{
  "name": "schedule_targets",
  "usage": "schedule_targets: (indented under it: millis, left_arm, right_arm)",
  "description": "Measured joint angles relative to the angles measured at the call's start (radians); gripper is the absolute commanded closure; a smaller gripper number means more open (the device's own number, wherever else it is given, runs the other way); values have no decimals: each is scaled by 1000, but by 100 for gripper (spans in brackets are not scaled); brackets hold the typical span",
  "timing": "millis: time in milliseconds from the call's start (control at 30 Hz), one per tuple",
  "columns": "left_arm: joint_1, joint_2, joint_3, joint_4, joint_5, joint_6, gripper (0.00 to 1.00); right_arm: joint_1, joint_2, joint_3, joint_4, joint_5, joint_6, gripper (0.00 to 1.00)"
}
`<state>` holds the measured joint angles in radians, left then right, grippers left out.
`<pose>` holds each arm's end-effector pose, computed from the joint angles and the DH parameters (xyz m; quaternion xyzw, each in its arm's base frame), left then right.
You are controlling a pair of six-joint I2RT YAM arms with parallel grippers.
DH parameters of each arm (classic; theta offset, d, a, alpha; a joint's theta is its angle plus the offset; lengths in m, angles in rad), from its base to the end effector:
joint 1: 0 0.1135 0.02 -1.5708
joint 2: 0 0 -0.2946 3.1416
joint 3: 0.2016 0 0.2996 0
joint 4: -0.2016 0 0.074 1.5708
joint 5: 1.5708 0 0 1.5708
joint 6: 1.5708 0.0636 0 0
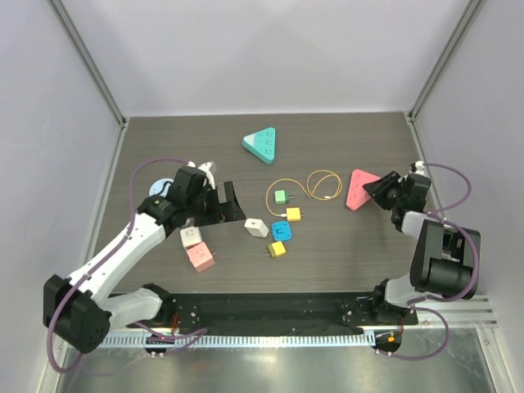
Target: Pull the plug off the socket
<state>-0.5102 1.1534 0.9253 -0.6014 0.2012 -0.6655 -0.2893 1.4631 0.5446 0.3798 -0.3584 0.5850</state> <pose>0.2487 -0.1537 0.2743 -0.0357 0.9274 -0.2778 0.2480 0.3215 -0.0724 0.1410 0.2827 0.8126 0.2249 0.4574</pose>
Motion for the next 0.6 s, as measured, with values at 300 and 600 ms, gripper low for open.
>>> schedule_targets:
  millis: [300,600]
  left_arm:
    - [0,-210,-43,19,42,14,0]
    - [0,-233,-226,163,186,-59,0]
  right_arm:
    - [-68,-8,6,-15,-48,74,99]
    - [-80,222,294,-15,-59,134,98]
